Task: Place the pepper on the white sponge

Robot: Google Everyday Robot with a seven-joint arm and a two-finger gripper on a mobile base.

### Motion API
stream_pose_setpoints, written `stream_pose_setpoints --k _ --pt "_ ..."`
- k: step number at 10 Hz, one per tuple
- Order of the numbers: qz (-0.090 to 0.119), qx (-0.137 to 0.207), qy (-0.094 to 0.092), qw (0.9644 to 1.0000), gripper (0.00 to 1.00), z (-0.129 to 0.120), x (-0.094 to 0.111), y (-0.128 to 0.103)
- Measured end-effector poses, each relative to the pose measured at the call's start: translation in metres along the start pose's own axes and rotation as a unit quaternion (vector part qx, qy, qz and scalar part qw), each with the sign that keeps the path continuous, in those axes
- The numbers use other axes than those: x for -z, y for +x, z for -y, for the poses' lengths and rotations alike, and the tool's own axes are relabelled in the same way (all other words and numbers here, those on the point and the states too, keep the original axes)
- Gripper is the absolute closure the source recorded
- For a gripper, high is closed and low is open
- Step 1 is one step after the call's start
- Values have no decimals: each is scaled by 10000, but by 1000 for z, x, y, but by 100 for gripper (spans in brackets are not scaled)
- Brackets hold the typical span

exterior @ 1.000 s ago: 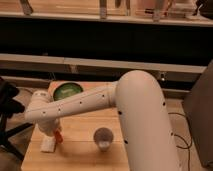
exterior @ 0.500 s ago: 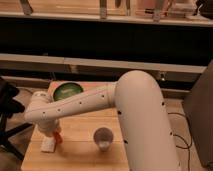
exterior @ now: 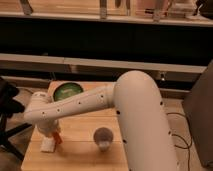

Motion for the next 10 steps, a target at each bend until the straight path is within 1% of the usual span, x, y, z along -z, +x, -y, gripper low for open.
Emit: stream_pose_setpoints --k 10 --pt "70 114 43 9999 99 6 -4 0"
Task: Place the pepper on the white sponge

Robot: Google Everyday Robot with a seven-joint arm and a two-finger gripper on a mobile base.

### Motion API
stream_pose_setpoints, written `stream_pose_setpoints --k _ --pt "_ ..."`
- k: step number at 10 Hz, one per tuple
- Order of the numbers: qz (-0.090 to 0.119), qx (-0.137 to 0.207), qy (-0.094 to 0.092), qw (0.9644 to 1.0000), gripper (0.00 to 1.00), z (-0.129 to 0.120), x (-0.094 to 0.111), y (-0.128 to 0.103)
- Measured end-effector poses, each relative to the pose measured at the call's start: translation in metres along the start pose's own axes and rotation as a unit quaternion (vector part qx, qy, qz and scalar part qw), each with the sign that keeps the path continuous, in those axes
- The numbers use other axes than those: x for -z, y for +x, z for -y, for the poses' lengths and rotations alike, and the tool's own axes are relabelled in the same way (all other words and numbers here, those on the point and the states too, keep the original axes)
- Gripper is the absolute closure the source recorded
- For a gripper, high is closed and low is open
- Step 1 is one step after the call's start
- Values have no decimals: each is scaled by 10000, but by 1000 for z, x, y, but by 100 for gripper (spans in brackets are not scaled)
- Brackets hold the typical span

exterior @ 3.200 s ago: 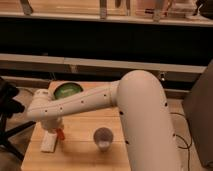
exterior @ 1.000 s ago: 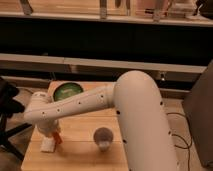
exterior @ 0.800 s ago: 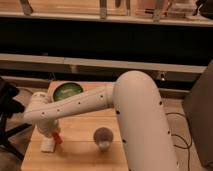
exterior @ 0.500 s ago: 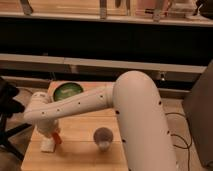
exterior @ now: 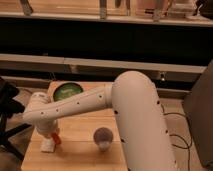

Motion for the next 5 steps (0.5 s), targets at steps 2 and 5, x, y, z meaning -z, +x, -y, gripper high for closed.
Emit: stream_pose_setpoints --k 2,5 --pt "14 32 3 10000 92 -1 0 0" --pt "38 92 10 10000 86 1 0 1"
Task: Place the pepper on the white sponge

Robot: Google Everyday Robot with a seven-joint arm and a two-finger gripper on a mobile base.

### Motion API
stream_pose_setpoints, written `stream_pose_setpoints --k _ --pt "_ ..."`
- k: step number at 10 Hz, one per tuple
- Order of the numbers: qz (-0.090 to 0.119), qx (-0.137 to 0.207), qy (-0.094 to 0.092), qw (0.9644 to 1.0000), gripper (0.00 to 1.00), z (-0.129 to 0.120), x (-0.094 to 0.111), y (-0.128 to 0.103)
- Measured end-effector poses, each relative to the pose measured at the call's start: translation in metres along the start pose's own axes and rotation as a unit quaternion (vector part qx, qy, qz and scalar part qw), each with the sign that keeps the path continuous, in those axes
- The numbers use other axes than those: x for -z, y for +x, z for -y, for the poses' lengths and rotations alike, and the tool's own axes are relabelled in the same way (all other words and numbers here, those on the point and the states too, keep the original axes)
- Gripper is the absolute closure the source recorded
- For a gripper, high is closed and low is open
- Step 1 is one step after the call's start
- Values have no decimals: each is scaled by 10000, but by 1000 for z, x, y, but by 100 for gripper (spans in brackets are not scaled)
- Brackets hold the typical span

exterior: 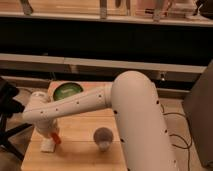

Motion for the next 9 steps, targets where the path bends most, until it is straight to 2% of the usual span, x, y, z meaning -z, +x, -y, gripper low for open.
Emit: stream_pose_setpoints --k 1,3,7,8,9 --pt "5 9 1 10000 83 0 0 0" --pt "19 39 -2 10000 70 -1 -1 0" --pt "49 101 6 9999 56 -2 -1 1" --pt "58 121 10 9999 57 -2 -1 1" --pt "69 137 11 9999 62 -2 -2 1"
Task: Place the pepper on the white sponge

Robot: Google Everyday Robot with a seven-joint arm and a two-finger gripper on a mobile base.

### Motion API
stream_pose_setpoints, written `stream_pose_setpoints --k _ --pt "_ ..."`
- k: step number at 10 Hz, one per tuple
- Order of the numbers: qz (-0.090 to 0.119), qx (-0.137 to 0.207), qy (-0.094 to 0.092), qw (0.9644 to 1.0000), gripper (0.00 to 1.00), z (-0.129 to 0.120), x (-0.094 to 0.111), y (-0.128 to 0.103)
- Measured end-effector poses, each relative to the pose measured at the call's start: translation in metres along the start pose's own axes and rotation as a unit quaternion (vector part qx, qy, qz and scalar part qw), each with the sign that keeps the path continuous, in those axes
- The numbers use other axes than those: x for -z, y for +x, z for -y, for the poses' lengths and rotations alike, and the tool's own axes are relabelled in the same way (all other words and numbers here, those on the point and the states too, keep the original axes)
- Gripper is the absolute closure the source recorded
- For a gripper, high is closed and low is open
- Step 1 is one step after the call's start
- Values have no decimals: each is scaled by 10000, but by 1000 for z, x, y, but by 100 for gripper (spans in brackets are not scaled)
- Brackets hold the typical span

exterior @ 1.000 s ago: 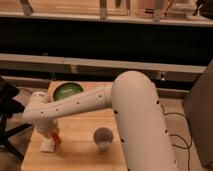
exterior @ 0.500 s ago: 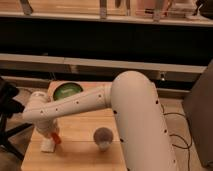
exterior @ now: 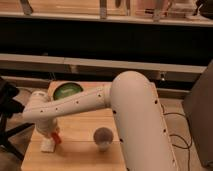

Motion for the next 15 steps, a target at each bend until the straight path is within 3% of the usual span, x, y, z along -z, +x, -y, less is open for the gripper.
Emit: stream_pose_setpoints --k 4,6,11,14,15 --pt "22 65 7 10000 79 3 -1 2" --pt "44 92 9 9999 73 2 -2 2" --pt "98 201 2 9997 72 2 -3 3" --pt "133 285 -6 9995 55 3 -3 4" --pt "140 296 -7 9995 55 2 -4 4"
